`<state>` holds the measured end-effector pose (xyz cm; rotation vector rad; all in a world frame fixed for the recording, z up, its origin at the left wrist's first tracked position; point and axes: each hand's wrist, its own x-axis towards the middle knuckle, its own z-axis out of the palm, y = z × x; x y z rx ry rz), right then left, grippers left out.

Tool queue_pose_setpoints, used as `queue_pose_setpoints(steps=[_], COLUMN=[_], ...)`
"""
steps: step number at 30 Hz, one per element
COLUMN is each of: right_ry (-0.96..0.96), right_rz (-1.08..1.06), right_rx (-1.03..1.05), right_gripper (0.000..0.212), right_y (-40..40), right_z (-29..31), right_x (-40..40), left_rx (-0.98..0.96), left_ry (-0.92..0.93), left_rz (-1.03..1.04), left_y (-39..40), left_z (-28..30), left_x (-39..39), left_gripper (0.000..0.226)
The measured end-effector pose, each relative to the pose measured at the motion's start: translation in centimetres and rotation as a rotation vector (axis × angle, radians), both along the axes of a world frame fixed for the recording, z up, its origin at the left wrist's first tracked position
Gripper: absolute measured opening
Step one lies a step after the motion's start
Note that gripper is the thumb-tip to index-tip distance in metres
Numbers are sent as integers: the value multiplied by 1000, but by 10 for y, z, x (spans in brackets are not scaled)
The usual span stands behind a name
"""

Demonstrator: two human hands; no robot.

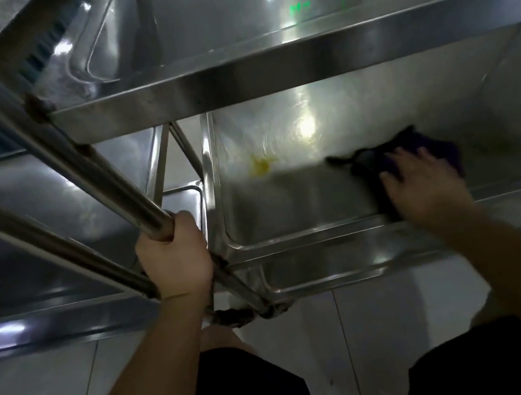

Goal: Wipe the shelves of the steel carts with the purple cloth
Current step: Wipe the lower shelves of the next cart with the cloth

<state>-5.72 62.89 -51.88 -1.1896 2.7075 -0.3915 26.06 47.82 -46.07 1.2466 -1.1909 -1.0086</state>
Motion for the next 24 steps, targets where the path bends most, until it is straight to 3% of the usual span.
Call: queue_pose_setpoints(steps=[4, 7, 11, 16, 20, 24], right_ry=[-100, -112, -63, -52, -56, 12], right_rz=[-236, -219, 34, 610, 764, 486], right_rx=[34, 23, 50, 39, -16, -23], right_gripper=[63, 63, 60, 60, 64, 59], right_y=[-1, -53, -137, -172, -120, -94], right_z=[7, 8, 12, 10, 4, 8], right_x=[-34, -11, 65, 156, 122, 24], left_rx=[-23, -35, -42, -62, -69, -87], left_ry=[26, 50, 51, 58, 48, 41], left_rz=[21, 19, 40, 67, 40, 12], left_y=[-2, -2, 1, 2, 1, 1], left_z=[-3, -3, 1, 8, 5, -1], left_x=[-1, -2, -4, -8, -6, -4], left_gripper=[37, 36, 27, 15, 22, 32])
